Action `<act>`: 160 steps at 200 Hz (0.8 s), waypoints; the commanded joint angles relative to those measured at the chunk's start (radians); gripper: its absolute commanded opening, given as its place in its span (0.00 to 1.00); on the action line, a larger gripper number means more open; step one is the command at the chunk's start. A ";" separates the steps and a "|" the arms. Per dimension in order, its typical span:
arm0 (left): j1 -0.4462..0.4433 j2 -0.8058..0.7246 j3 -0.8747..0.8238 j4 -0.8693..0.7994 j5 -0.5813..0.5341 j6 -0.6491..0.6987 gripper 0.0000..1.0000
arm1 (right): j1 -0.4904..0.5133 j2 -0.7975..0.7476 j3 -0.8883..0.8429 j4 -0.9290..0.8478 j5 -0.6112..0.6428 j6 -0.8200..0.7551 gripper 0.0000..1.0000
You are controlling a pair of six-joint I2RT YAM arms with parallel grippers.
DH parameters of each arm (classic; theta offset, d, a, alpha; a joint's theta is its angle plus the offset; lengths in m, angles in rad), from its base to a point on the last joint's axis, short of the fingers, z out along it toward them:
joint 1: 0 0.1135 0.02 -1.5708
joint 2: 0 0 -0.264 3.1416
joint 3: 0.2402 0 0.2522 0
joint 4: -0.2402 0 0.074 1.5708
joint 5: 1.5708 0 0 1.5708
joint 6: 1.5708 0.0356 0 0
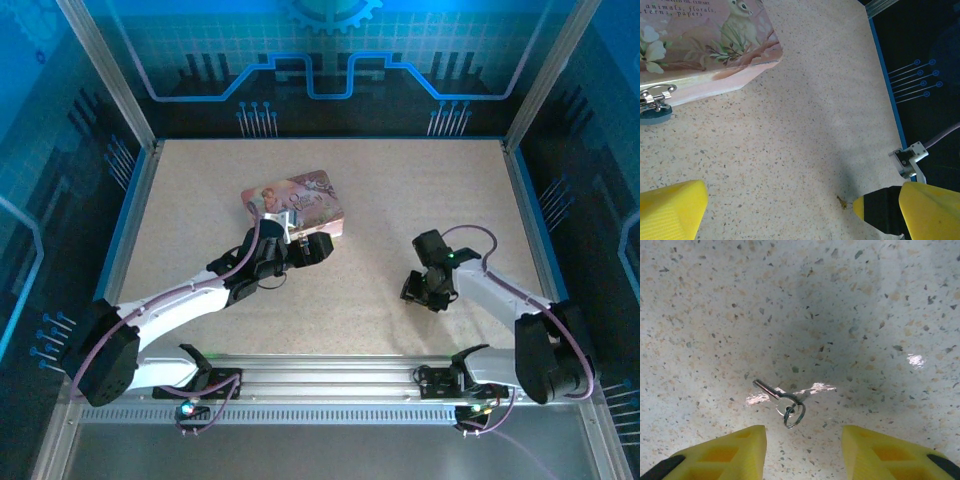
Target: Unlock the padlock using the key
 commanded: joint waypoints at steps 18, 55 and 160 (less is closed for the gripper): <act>-0.008 0.002 0.022 0.012 -0.010 0.000 0.99 | 0.031 0.041 0.043 -0.028 0.030 0.028 0.40; -0.008 -0.002 0.018 0.011 -0.010 -0.002 0.99 | 0.049 0.079 0.059 -0.033 0.042 0.030 0.33; -0.010 -0.011 0.021 0.003 -0.009 0.005 0.99 | 0.072 0.125 0.054 -0.029 0.044 0.060 0.26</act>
